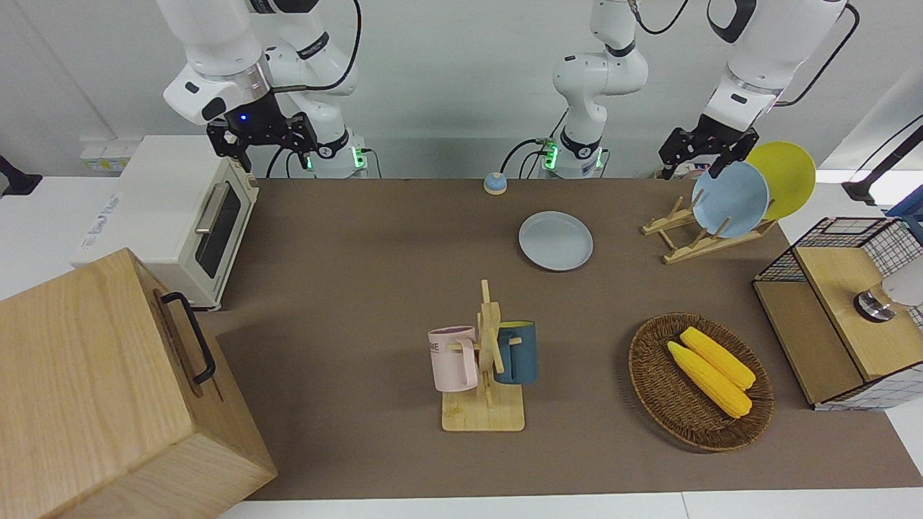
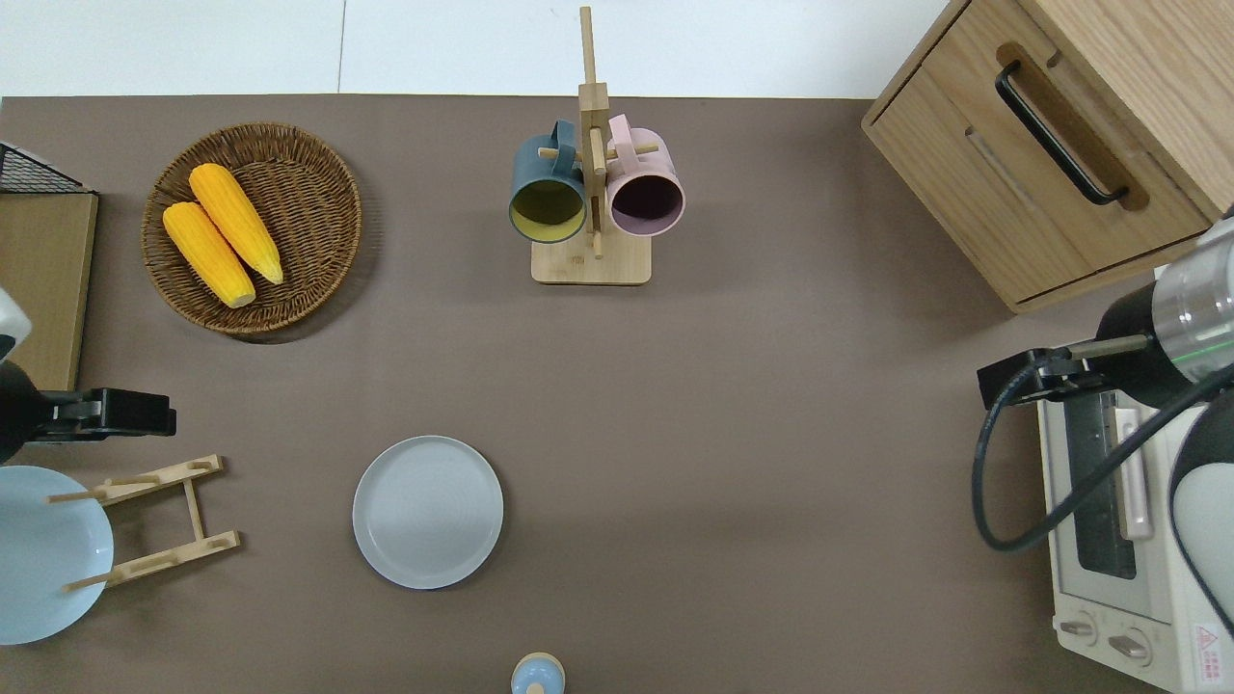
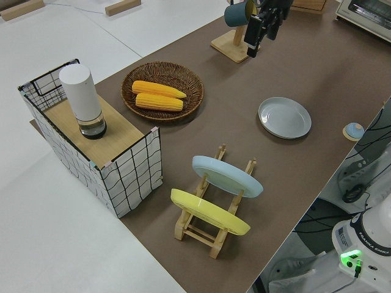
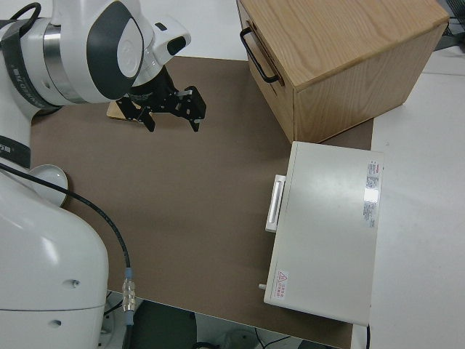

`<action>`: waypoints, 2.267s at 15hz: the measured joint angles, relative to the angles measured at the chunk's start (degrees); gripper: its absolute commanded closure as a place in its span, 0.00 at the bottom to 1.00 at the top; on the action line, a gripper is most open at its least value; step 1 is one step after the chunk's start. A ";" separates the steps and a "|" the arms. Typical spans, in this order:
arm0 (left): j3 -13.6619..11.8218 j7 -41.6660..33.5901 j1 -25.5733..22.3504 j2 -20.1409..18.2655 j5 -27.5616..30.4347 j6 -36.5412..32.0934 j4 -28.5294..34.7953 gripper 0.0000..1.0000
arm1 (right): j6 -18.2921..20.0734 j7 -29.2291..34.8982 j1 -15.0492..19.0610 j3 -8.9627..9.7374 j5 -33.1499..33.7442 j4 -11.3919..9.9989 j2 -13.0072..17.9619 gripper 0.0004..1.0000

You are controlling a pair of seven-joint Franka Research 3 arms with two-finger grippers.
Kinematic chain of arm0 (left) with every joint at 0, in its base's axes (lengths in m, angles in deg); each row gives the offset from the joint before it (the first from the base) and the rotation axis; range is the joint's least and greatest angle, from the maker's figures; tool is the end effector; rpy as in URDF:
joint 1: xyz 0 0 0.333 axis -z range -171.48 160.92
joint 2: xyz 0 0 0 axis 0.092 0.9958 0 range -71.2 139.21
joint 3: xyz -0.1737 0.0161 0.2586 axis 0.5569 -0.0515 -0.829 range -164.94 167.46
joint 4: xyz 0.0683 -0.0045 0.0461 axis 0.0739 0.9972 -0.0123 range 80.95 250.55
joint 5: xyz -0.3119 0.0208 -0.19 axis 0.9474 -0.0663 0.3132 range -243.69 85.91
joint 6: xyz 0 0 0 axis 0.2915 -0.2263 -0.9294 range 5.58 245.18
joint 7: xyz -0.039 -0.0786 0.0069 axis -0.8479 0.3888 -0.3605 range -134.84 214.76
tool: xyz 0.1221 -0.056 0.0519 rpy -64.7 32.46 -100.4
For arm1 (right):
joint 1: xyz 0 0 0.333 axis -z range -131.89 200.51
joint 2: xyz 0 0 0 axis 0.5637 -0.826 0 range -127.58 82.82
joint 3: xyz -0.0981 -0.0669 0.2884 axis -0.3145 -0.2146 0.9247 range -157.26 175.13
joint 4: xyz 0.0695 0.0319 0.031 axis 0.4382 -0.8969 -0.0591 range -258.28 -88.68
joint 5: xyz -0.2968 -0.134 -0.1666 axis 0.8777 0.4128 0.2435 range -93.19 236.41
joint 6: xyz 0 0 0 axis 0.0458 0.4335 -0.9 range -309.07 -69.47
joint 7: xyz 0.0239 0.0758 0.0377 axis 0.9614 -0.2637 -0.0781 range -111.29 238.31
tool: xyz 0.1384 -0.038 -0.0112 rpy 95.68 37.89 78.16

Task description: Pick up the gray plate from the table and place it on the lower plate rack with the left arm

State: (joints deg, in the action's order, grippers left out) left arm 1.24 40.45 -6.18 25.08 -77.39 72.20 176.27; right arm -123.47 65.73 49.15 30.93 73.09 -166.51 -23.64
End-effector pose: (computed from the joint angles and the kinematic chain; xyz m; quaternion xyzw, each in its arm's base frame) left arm 0.4783 0.0040 0.5713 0.9998 0.0128 -0.0110 0.0132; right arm 0.5059 0.0572 0.5990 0.9975 0.0414 -0.0558 0.0134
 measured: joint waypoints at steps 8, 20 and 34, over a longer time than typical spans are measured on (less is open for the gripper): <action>0.03 0.03 0.02 0.10 -0.02 0.01 -0.45 0.01 | 0.00 0.00 0.00 0.00 0.00 0.00 0.00 0.02; 0.03 0.42 0.03 0.34 -0.02 -1.55 -0.53 0.01 | 0.00 0.00 0.00 0.00 0.00 0.00 0.00 0.02; -0.01 0.45 0.00 -5.11 -0.02 1.00 11.91 0.01 | 0.00 0.00 0.00 0.00 0.00 0.00 0.00 0.02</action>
State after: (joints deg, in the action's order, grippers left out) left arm 1.23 40.90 -6.18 19.97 -77.41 73.19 188.19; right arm -123.47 65.73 49.15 30.93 73.09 -166.51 -23.64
